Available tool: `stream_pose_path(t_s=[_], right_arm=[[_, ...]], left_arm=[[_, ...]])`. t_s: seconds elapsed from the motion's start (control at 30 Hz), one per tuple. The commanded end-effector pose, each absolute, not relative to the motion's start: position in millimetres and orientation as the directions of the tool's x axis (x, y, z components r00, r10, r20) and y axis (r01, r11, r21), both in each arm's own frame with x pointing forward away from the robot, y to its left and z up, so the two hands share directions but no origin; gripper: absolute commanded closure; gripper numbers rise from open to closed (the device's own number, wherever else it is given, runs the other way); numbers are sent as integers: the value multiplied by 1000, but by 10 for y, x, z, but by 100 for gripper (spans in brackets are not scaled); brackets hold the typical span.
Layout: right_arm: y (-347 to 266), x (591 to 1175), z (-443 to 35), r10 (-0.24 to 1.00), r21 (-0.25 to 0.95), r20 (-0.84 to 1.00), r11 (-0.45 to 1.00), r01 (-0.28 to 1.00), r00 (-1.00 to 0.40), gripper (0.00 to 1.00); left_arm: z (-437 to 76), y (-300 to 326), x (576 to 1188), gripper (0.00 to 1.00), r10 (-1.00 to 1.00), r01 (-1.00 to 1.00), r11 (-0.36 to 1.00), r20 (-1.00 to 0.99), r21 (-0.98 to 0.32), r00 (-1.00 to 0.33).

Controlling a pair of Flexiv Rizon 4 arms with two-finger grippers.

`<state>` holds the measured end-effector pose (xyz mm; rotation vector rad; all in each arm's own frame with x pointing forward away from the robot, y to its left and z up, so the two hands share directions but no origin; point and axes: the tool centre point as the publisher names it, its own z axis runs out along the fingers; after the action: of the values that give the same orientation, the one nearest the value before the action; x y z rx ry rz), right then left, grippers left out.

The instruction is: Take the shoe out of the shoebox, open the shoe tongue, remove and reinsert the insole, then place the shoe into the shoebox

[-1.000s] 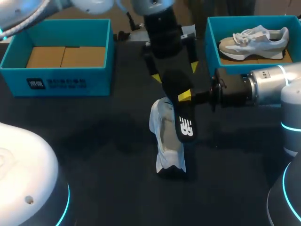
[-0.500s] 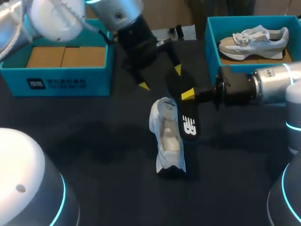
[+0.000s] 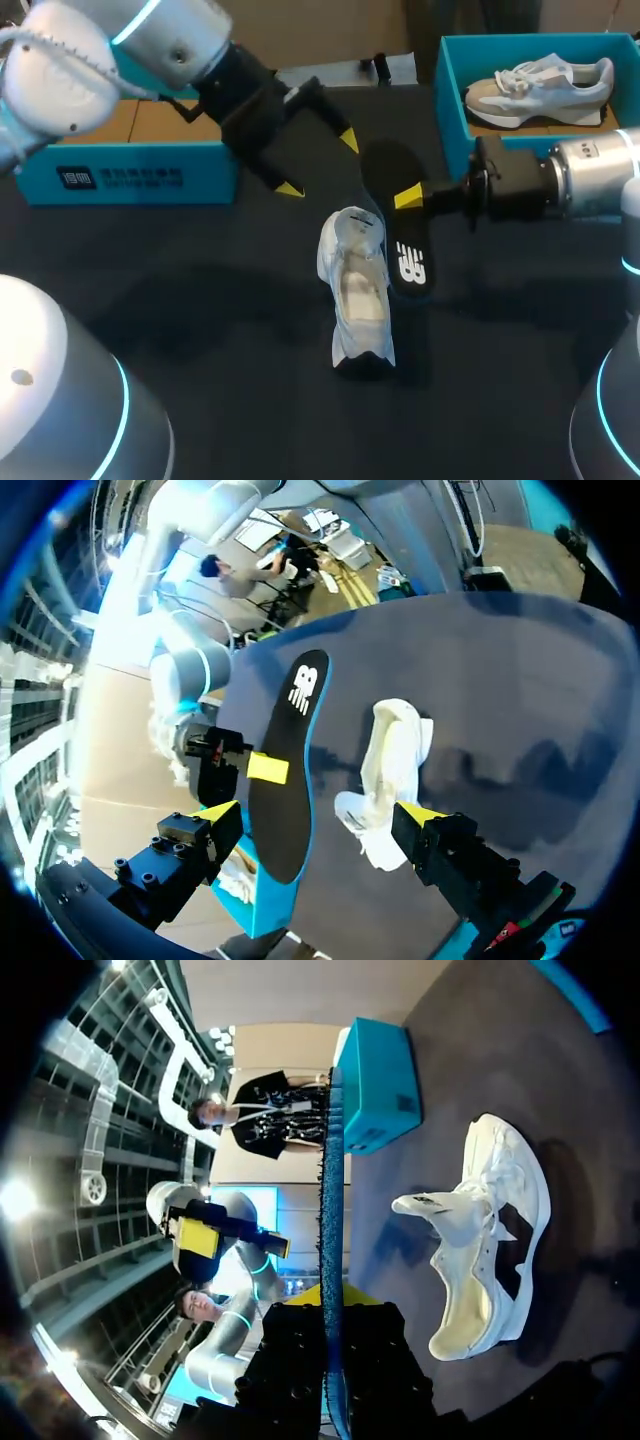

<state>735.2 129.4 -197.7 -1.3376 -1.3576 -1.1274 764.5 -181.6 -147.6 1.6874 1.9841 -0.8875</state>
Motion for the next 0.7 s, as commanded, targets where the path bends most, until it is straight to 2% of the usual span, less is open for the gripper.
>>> stream_pose_path(t_s=[0.03, 0.33, 0.37, 0.4, 0.53, 0.6, 0.7], right_arm=[[1296, 7356, -1989, 185, 19, 983, 5, 1000, -19, 100], [1271, 7327, -2023, 173, 14, 985, -6, 1000, -13, 100], [1267, 7317, -2023, 168, -5, 986, -14, 1000, 7, 100], [1264, 7308, -2027, 159, -14, 987, -20, 1000, 17, 100], [1263, 7274, -2019, 143, -39, 989, -31, 999, 43, 100], [1270, 7260, -1999, 140, -43, 989, -34, 998, 47, 100], [1291, 7257, -1972, 137, -42, 990, -35, 998, 46, 100]], left_arm=[[-1519, -1786, 7634, 0, 582, 974, 74, -785, -212, -215], [-1519, -1786, 7634, 0, 582, 974, 74, -785, -212, -215], [-1582, -1803, 7631, 0, 573, 984, 83, -800, -159, -178], [-1629, -1810, 7614, 0, 574, 981, 71, -797, -179, -187], [-1770, -1858, 7623, 0, 499, 990, 92, -855, -110, -141], [-1807, -1853, 7629, 0, 471, 985, 87, -866, -147, -170], [-1851, -1850, 7640, 0, 396, 986, 96, -904, -136, -164]])
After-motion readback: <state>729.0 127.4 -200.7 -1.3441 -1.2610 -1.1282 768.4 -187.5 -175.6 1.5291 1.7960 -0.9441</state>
